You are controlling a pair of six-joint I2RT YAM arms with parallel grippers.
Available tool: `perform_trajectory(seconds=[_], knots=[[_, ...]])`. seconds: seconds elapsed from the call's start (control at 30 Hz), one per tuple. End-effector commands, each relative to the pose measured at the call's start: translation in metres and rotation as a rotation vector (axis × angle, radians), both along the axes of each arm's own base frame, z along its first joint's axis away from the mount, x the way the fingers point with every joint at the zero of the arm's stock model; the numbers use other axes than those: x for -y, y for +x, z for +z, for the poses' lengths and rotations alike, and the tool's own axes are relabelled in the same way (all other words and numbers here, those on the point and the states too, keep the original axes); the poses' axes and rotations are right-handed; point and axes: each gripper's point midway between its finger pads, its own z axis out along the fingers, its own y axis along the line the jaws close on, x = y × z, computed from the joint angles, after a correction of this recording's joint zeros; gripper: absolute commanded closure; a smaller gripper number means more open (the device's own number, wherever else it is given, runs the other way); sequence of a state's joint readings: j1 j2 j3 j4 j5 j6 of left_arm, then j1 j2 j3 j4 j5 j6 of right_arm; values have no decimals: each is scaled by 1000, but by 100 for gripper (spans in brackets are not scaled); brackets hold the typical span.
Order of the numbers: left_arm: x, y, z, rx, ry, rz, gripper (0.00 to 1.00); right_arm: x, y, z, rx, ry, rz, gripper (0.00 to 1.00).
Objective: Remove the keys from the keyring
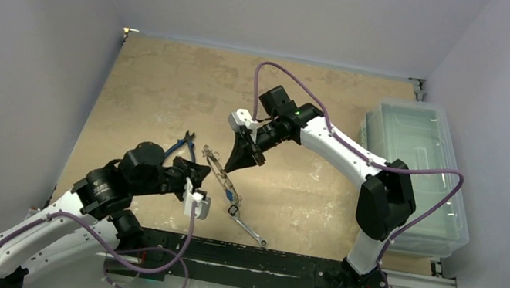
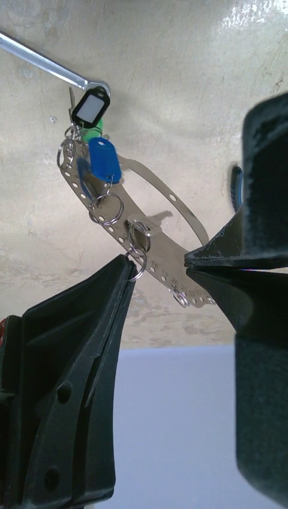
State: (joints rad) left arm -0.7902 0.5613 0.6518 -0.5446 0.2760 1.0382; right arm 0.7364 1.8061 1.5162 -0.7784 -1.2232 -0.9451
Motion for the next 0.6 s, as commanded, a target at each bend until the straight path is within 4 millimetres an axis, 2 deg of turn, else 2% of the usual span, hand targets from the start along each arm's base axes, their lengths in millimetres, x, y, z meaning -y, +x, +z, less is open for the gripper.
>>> perform_trajectory(seconds=[0.0,0.03,0.23,0.3,0.57], knots=[[0,-3,-4,-34,-20,7,100,-1,-5,20,-38,59,24,100],[0,-4,-5,-47,-24,9,100,-1,-5,21,-48,62,24,100],[1,-7,-8,-128,-101,63,71,0,-4,29,-111,81,23,100],[2,-7,-9,-166,-149,96,65,0,-3,32,-140,87,23,100],[4,8,-13,-249,-294,241,58,-2,1,26,-212,51,-28,100]])
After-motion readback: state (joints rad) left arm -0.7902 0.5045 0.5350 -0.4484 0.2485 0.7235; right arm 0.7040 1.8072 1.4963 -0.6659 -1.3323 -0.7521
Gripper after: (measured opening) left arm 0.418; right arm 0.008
